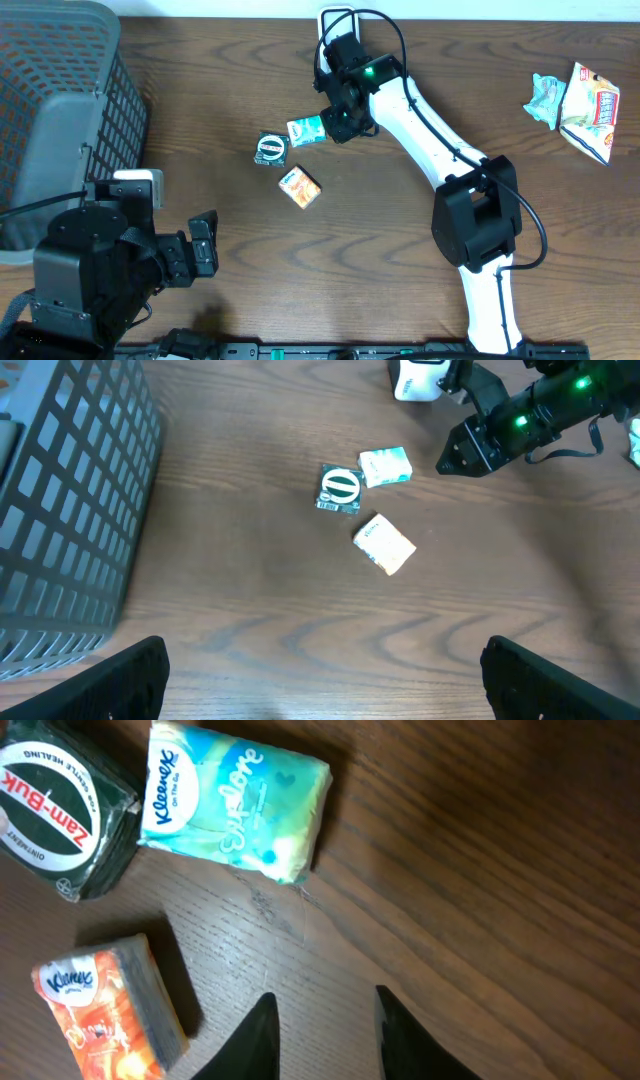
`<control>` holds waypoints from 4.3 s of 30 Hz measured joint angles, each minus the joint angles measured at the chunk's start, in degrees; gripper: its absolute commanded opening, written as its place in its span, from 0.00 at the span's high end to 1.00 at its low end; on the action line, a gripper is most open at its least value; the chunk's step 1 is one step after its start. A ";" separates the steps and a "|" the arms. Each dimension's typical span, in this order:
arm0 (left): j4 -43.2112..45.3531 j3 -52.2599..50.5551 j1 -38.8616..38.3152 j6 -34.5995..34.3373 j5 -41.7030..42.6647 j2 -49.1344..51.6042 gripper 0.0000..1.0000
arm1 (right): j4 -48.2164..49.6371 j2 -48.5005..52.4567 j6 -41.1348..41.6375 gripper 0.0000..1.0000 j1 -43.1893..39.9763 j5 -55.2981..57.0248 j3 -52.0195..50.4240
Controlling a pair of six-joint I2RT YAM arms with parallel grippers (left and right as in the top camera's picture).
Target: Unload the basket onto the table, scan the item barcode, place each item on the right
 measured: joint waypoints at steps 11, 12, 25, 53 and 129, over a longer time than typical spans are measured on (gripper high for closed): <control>0.02 0.00 0.00 0.00 0.00 0.00 0.02 | 4.94 0.00 0.02 0.97 0.13 -0.76 -7.26; 0.00 0.00 0.00 0.00 -0.02 0.00 0.02 | 5.25 0.00 0.02 0.97 0.17 -1.44 -8.33; 0.00 0.00 0.00 0.00 -0.02 0.00 0.02 | 7.32 0.00 0.02 0.96 3.56 -15.39 -12.09; 0.00 0.00 0.00 0.00 -0.02 0.00 0.02 | 4.17 -4.39 1.73 0.38 8.85 -14.78 -12.09; 0.02 0.00 0.00 0.00 -0.02 0.00 0.02 | 29.42 -7.78 8.35 0.29 12.02 -20.50 -31.93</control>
